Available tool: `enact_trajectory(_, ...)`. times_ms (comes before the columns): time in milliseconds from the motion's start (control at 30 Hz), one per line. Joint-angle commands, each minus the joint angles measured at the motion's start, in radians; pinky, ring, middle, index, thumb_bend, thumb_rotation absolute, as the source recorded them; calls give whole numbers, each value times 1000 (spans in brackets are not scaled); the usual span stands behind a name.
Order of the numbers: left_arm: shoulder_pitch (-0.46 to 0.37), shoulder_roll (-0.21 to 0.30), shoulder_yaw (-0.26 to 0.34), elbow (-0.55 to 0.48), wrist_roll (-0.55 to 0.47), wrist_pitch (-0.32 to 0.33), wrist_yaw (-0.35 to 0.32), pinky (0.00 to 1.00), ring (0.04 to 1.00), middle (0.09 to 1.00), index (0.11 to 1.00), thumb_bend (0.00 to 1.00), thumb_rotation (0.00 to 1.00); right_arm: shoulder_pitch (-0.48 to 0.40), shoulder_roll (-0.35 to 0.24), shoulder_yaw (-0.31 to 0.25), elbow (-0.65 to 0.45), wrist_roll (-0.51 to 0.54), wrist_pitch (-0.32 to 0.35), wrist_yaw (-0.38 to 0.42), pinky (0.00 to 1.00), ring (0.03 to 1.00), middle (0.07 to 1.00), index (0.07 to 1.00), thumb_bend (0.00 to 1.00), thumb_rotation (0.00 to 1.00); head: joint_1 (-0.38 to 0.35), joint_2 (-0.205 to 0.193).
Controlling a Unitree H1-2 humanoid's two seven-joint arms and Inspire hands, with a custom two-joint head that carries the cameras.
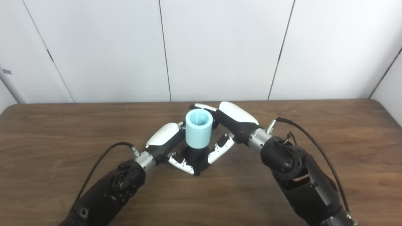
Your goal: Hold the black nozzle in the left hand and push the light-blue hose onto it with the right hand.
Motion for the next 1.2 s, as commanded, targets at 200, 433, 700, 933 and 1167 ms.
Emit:
enact_trajectory(200, 62, 17, -51, 88, 56, 71, -118, 1000, 613, 499, 474, 525, 0, -18, 6, -36, -56, -17, -83, -76, 775, 999, 1000, 1000, 941, 239, 0, 1)
enact_trajectory(433, 66, 19, -50, 79, 59, 76, -118, 1000, 603, 499, 474, 525, 0, -23, -61, -23, -88, -30, -251, -49, 855, 1000, 1000, 1000, 981, 299, 1, 1)
enact_trajectory(700, 62, 24, -51, 83, 62, 65, -112, 1000, 600, 495, 476, 525, 0, -25, -125, -12, -139, 32, -358, 33, 964, 1000, 1000, 1000, 905, 454, 0, 0)
enact_trajectory(933, 65, 28, -49, 78, 67, 68, -106, 1000, 599, 484, 484, 526, 0, -27, -155, -11, -125, 82, -432, 94, 989, 1000, 1000, 1000, 801, 572, 5, 1)
enact_trajectory(1167, 69, 29, -43, 74, 60, 65, -104, 1000, 595, 479, 488, 526, 0, -23, -160, 0, -120, 68, -431, 133, 1000, 1000, 1000, 1000, 781, 657, 6, 6)
